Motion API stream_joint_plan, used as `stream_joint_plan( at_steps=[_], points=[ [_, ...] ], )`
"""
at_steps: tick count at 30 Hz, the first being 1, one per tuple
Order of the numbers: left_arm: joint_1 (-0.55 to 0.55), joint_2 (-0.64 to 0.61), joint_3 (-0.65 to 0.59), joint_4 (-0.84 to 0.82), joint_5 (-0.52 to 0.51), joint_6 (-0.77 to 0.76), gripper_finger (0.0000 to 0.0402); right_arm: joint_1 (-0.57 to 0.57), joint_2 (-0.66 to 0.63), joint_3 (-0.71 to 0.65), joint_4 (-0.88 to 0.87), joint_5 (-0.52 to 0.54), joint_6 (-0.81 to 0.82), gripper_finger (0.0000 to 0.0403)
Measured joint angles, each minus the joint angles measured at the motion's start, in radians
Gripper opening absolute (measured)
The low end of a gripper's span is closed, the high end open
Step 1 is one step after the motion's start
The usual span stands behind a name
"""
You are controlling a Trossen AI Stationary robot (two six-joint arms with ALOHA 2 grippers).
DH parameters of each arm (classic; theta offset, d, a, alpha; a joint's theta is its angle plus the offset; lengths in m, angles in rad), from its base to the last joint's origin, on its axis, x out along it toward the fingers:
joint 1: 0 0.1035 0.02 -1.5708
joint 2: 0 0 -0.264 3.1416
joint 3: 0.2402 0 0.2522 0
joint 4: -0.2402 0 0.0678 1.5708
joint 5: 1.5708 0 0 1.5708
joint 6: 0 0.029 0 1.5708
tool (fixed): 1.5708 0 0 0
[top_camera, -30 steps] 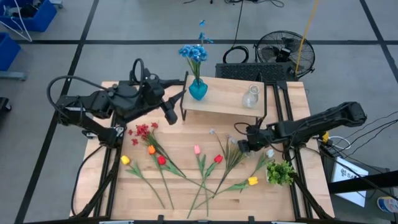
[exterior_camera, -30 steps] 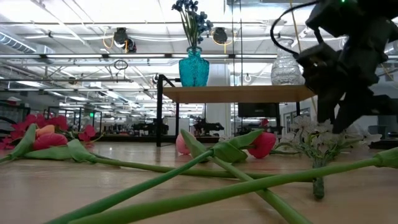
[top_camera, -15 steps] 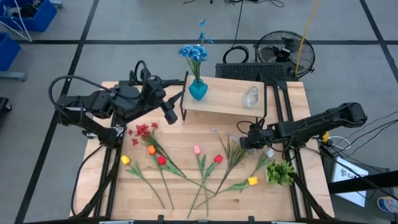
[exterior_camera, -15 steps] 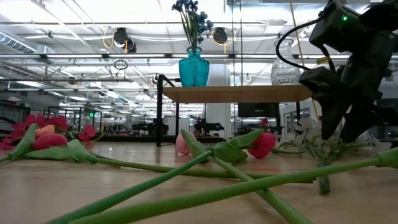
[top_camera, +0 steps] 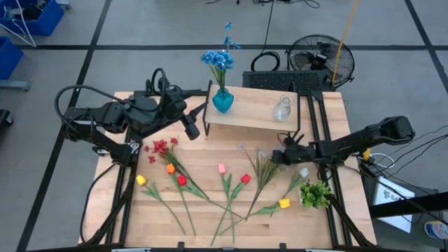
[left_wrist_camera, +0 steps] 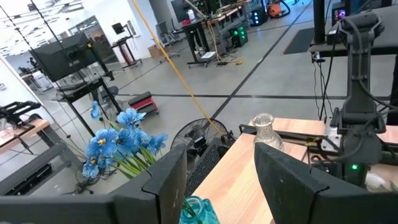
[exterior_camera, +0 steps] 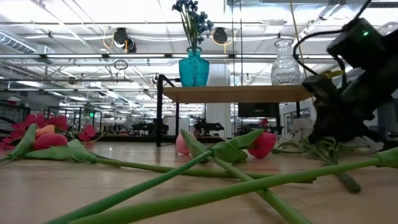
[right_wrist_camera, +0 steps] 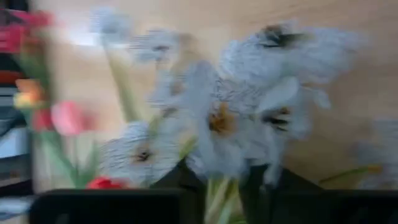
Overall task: Pick and place flowers into a vace then onto a shelf
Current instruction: Put the white flowers into the transparent vase on the shelf
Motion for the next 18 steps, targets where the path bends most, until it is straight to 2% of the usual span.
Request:
stream_joint_plan(
  at_steps=[3,7,9,14,16,18],
  points=[
    [0.000,0.000,0.000,-0.010,0.000,-0.001,0.0195,0.028,-0.010,-0.042,0.187,-0.007,-0.057,0.0009],
    [0.000,0.000,0.000,-0.026,0.000,-0.039,0.0195,0.079,-0.038,-0.032,0.382,-0.037,-0.131,0.0004],
    [0.000,0.000,0.000,-0.027,0.000,-0.058,0.0195,0.111,-0.058,-0.004,0.420,-0.061,-0.182,0.0003],
    [0.000,0.000,0.000,-0.027,0.000,-0.087,0.0195,0.189,-0.129,0.155,0.359,-0.084,-0.361,0.0001],
    [0.000,0.000,0.000,-0.027,0.000,-0.101,0.0195,0.209,-0.158,0.251,0.234,-0.081,-0.463,0.0001],
    [0.000,0.000,0.000,-0.027,0.000,-0.110,0.0195,0.215,-0.187,0.368,0.027,-0.072,-0.568,0.0001]
  ],
)
